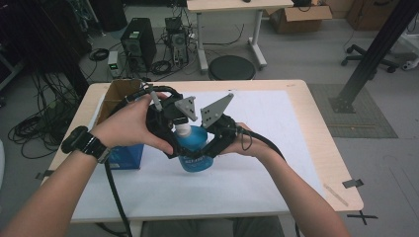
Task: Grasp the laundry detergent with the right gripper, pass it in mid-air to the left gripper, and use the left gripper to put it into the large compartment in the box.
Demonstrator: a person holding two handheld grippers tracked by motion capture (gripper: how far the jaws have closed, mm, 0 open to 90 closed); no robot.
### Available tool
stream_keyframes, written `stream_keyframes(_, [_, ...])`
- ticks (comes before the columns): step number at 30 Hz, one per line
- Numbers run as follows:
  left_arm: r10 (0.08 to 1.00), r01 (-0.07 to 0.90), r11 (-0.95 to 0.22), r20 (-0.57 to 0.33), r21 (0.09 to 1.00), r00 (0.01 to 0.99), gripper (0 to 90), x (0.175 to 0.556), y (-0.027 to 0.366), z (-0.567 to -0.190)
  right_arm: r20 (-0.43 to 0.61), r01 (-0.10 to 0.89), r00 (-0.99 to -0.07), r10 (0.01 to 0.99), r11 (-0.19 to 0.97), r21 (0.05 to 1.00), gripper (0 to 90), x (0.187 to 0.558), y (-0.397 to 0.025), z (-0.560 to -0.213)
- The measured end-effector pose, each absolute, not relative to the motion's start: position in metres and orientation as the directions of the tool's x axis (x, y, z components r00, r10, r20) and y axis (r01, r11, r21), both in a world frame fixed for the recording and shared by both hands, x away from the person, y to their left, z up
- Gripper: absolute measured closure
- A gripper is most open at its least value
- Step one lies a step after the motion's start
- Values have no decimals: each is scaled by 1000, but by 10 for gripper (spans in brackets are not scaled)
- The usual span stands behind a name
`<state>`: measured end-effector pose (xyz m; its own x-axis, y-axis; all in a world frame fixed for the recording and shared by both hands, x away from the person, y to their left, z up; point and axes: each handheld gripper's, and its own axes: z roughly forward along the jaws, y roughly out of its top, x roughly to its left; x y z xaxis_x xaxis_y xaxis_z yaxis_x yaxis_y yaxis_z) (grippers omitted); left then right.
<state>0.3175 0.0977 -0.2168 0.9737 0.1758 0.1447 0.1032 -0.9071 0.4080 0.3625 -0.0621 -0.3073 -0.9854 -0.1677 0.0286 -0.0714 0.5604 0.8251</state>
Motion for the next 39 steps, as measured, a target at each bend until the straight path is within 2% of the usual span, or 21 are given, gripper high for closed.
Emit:
stream_keyframes(13, [156,96,-930,146,355,977,85,320,87,-224,23,-77,-986,-168,563,823,419,362,-63,-308])
stream_keyframes(27, [160,103,-933,141,344,977,168,321,84,-225,18,-79,-986,-164,564,822,419,363,-63,-309])
stream_keyframes(30, [152,97,-933,136,346,979,208,321,83,-225,18,-77,-987,-160,566,821,419,364,-64,-310])
stream_keyframes(39, [149,95,-933,133,348,980,227,322,81,-225,20,-73,-988,-155,571,818,418,364,-65,-311])
